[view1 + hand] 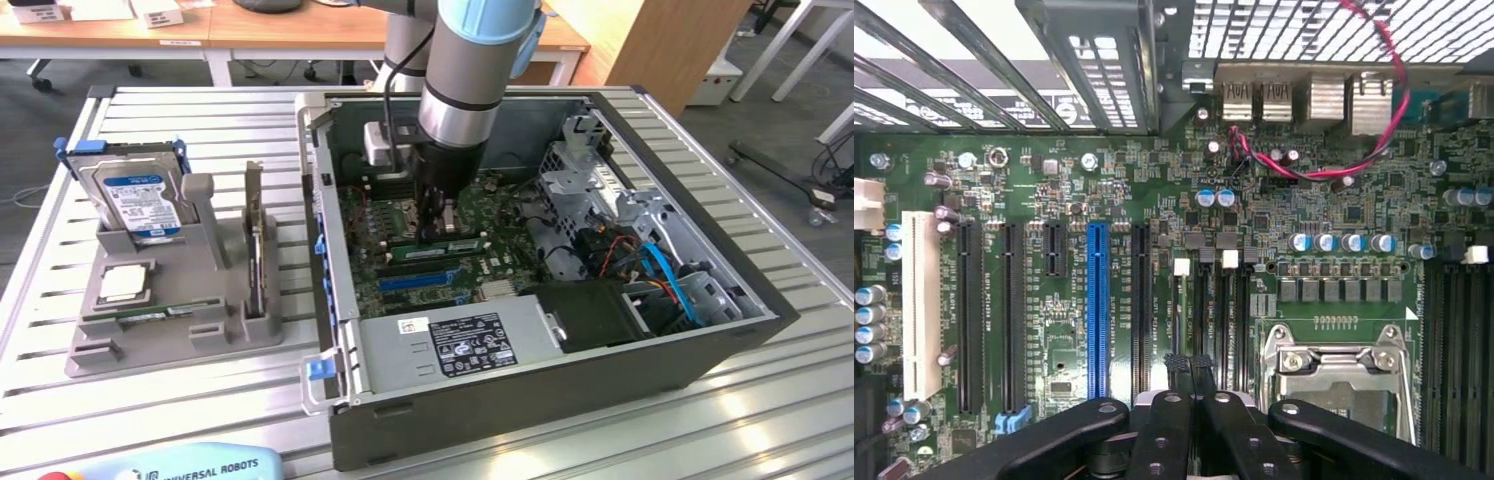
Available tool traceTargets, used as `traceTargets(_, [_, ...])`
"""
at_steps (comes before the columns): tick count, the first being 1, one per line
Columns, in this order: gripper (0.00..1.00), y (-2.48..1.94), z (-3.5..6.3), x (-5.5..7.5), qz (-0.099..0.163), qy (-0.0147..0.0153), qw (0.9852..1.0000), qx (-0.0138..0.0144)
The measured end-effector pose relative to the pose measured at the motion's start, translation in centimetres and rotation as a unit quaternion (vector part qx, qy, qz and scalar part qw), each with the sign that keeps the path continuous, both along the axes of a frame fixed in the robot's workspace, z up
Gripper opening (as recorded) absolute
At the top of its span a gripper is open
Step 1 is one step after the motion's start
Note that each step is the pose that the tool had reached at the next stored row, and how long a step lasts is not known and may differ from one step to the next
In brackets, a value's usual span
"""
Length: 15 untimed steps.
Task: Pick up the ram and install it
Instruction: 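Press down the ram until it locks into place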
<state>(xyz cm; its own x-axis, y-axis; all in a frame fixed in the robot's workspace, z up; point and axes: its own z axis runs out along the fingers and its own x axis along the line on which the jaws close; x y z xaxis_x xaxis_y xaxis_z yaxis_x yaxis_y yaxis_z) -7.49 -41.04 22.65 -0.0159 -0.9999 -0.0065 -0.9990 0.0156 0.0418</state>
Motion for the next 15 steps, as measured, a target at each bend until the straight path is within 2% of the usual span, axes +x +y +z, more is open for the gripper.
traceTargets(15, [0.10, -0.01, 3.40, 0.0, 0.000, 0.0001, 1.0000, -0.0001])
